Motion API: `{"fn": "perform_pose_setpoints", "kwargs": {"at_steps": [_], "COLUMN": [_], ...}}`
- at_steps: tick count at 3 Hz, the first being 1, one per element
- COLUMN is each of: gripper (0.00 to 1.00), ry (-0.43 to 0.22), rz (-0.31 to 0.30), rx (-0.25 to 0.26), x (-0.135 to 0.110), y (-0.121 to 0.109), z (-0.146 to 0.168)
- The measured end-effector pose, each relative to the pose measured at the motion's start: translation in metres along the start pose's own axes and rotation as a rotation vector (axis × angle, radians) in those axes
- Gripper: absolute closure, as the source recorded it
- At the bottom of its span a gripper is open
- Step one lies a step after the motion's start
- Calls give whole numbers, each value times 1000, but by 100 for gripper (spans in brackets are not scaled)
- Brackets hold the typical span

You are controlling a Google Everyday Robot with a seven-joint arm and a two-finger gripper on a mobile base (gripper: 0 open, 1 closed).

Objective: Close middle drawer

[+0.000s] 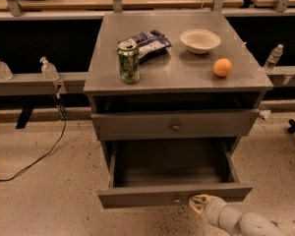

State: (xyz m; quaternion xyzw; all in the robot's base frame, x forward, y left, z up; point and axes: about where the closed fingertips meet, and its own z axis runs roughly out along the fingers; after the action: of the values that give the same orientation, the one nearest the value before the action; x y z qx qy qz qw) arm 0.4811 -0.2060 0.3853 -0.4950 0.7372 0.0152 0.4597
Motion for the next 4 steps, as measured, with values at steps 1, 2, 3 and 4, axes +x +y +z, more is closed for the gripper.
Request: {"fn": "perform_pose_setpoints", "kwargs": {"at_steps": [1, 2, 3, 4], "gripper": [100, 100, 100, 100], "ry": [4, 15, 15, 13], "rz": [7, 34, 34, 35], "rx": [8, 40, 40, 63], "x": [2, 12, 12, 10], "y": [-2, -20, -20, -47], "z": [2, 17, 17, 30]}}
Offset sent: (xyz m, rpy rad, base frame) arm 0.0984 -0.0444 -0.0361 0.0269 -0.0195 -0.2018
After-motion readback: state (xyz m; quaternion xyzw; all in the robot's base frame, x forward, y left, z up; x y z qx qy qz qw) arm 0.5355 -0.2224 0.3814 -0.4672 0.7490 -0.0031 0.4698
